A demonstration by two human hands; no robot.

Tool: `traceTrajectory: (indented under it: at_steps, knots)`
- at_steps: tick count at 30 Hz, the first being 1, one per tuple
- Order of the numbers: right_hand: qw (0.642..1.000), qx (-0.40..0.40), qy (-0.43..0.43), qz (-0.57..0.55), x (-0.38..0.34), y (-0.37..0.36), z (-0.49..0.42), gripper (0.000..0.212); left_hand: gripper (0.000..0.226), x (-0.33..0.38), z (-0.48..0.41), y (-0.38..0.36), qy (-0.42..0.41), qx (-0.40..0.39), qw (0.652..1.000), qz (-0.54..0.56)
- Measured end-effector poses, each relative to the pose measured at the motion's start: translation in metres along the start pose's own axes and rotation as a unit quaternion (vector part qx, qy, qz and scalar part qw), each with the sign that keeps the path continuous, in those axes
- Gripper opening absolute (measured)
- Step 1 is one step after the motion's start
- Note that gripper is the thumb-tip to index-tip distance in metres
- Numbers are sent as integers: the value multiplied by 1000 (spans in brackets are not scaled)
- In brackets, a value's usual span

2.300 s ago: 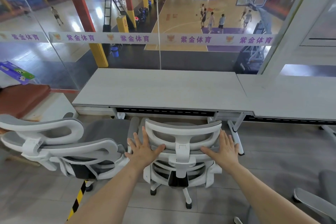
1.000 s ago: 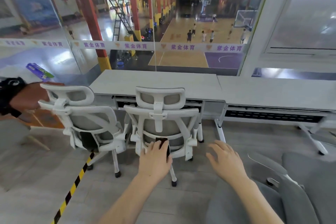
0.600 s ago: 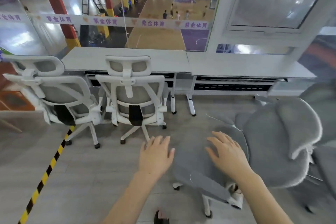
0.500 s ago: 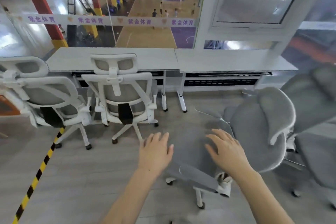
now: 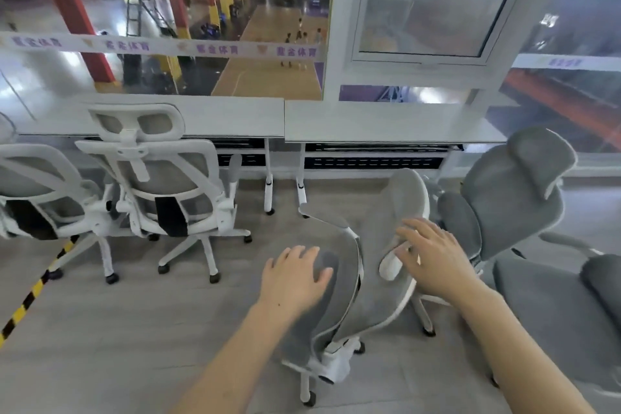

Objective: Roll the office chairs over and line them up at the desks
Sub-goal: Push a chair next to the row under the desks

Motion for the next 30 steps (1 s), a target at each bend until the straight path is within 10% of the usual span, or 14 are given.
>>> traceTrajectory:
  at_steps: [9,21,30]
  knots:
    - [968,-174,161,82,86,-19,-89,62,57,92,-47,-40,41,-4,999,-24]
    - [965,19,249,-83,46,-33,-61,48,64,86,-23,-37,128,42,991,22]
    - [942,7,288,-170,-22,-47,-23,43,65,52,14,-28,180,100,976,70]
Point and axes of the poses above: each hand's wrist, its own z-axis away from the middle knuckle, its own y-axis out of the back of the hand, x = y × z, the point moved 7 cm from there along -z, towards the middle knuckle, and after that the axes turned 11 degrees about -y, right-handed, at the moved point
